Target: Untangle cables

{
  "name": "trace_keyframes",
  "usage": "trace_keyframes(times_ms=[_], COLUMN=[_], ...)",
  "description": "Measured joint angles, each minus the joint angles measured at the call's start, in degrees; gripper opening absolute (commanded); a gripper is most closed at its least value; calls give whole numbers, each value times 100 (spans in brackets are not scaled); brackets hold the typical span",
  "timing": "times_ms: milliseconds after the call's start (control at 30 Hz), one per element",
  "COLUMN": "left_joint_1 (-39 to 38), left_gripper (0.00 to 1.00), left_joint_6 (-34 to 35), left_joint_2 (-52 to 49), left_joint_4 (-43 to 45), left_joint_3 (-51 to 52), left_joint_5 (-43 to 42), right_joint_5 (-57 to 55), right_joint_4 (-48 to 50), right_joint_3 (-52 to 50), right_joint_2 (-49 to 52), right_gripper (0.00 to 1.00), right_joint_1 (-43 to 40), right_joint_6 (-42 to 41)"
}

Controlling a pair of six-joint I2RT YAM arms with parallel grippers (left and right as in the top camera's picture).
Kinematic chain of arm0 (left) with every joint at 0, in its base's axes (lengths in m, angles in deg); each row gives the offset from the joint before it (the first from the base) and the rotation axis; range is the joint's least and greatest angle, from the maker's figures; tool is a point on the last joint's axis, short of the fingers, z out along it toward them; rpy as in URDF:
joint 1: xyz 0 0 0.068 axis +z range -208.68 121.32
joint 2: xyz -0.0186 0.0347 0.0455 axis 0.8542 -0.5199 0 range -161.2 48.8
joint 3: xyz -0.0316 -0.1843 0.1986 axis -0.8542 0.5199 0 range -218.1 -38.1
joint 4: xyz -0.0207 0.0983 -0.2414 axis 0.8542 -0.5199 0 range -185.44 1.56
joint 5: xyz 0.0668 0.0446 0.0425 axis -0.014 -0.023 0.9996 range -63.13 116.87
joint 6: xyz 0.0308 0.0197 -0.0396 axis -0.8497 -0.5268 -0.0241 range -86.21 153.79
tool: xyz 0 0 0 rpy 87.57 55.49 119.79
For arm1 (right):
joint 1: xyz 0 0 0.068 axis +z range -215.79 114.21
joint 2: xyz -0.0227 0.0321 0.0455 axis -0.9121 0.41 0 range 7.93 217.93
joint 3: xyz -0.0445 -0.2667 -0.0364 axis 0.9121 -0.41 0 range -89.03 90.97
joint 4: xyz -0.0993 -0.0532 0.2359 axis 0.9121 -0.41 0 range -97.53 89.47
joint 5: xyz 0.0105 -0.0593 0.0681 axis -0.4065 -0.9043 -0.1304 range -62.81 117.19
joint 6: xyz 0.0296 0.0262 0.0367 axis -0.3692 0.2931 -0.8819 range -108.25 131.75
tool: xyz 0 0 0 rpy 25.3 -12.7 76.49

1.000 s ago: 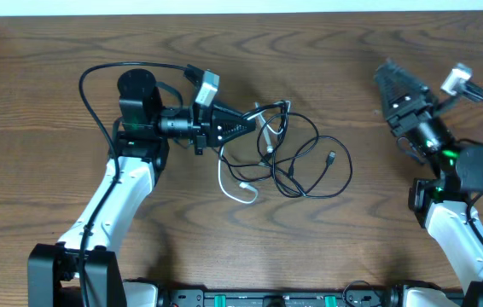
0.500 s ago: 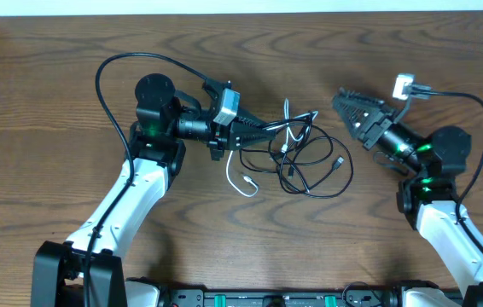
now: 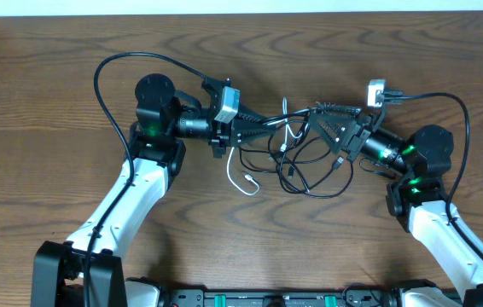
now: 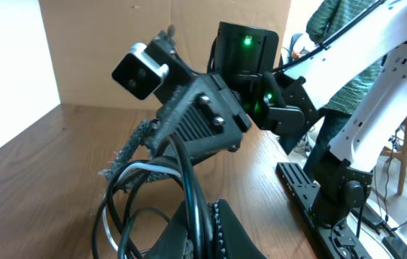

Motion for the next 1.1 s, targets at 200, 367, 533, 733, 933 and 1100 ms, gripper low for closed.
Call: trace_keyframes(times_ms=[200,367,533,733,933,1100], left_joint_1=[0,0,-4,-208,-619,-627], left_gripper=[8,8,8,8,8,8], left_joint_6=[9,46,66,247,326,330], left_joint_2=[0,0,0,0,0,0], left_joint_4=[0,0,0,0,0,15], left_joint_3=[0,0,0,0,0,0], left_joint_5=[17,15,-160,-293,-310,-315], right_joint_5=[214,647,619,337,236,179], right_joint_4=[164,-46,-385,-299,-297,-302], right_joint_3=[0,0,4,2,2,4], right_joint_2=[0,0,0,-2,0,-2], right_gripper=[67,66,69,72,56,1], right_joint_1=[0,7,24,24,24,24], right_joint_6=[1591,3405,4511,4962,5097,5171])
